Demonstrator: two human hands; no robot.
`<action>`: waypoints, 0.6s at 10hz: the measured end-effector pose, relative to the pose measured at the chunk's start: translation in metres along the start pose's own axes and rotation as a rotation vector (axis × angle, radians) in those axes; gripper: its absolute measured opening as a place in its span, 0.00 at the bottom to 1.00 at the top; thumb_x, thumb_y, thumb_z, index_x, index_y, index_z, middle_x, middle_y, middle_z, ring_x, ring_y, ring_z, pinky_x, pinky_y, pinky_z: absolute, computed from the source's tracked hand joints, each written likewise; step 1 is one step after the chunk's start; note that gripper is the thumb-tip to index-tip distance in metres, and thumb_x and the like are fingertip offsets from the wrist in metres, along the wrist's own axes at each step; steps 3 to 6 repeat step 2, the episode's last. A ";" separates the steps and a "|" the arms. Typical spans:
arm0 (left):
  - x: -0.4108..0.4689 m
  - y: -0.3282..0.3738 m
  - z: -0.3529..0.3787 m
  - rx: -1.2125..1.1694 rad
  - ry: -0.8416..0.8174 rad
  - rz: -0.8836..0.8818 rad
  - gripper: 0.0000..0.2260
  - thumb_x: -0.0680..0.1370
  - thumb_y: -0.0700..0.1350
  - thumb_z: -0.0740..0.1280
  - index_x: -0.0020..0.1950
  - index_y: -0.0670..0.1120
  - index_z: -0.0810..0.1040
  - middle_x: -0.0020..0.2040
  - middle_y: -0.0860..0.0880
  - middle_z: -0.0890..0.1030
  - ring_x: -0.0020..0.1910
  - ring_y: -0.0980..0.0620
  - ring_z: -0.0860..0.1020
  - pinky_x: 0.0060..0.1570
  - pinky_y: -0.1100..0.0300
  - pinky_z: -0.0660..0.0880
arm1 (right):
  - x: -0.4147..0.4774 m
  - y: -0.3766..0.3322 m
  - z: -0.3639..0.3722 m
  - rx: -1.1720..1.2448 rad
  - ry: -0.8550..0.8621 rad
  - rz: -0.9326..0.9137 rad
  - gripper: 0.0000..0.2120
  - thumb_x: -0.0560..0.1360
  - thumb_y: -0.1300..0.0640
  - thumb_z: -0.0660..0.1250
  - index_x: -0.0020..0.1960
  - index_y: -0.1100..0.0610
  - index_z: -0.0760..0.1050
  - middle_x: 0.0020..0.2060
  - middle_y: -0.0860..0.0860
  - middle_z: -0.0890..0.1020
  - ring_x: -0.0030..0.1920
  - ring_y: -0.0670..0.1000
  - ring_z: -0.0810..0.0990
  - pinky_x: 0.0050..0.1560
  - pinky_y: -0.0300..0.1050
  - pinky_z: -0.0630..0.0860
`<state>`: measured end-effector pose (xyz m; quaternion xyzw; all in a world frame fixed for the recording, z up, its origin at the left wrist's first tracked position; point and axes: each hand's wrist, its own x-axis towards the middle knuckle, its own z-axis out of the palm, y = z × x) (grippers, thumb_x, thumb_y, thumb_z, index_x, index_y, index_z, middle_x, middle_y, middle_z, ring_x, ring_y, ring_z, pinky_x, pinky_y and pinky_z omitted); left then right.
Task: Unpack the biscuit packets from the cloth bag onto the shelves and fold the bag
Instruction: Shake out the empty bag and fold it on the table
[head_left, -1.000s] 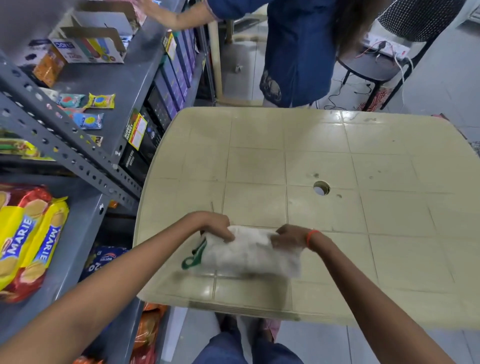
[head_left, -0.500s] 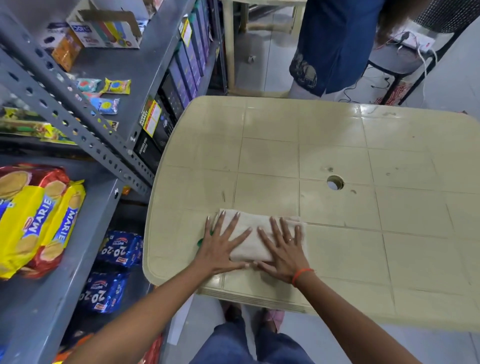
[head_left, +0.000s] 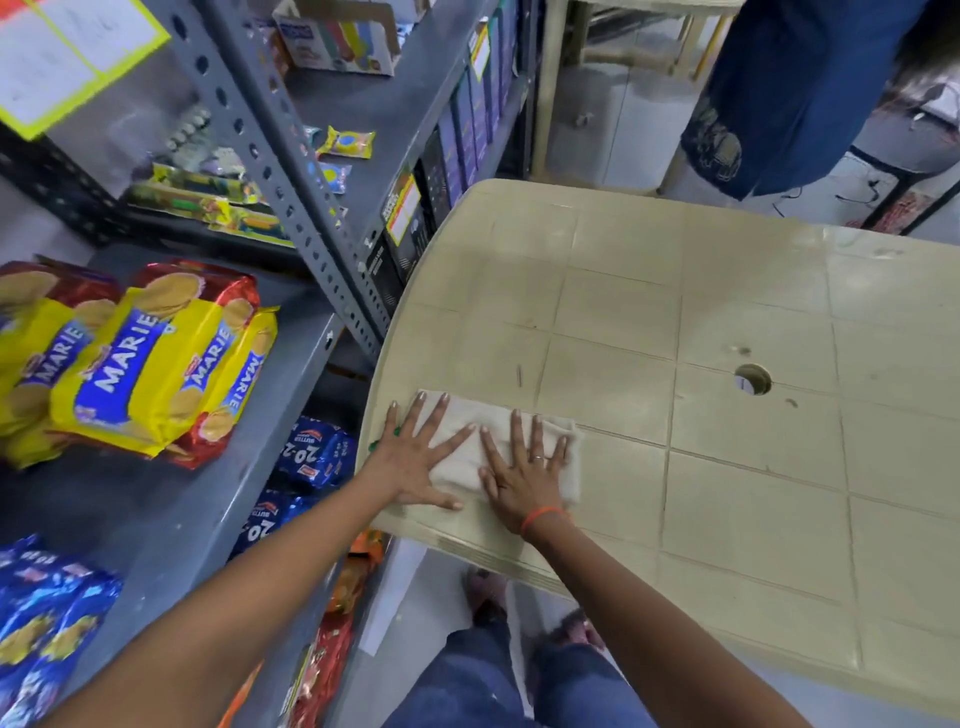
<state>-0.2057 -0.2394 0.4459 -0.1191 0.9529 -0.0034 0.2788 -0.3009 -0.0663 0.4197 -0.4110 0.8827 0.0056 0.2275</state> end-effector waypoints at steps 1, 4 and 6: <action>-0.006 0.007 -0.014 0.024 -0.130 0.004 0.51 0.59 0.81 0.53 0.73 0.64 0.32 0.77 0.45 0.30 0.75 0.36 0.33 0.71 0.34 0.35 | -0.008 0.004 -0.009 -0.027 -0.090 -0.029 0.28 0.79 0.40 0.44 0.76 0.42 0.39 0.78 0.54 0.37 0.77 0.62 0.35 0.69 0.73 0.36; 0.002 0.014 -0.049 -0.057 -0.178 -0.045 0.45 0.65 0.76 0.58 0.77 0.62 0.45 0.80 0.44 0.41 0.77 0.37 0.40 0.72 0.35 0.40 | 0.005 0.009 -0.045 0.050 -0.172 -0.055 0.27 0.80 0.40 0.44 0.77 0.43 0.46 0.79 0.52 0.45 0.78 0.61 0.43 0.70 0.73 0.42; 0.002 0.014 -0.049 -0.057 -0.178 -0.045 0.45 0.65 0.76 0.58 0.77 0.62 0.45 0.80 0.44 0.41 0.77 0.37 0.40 0.72 0.35 0.40 | 0.005 0.009 -0.045 0.050 -0.172 -0.055 0.27 0.80 0.40 0.44 0.77 0.43 0.46 0.79 0.52 0.45 0.78 0.61 0.43 0.70 0.73 0.42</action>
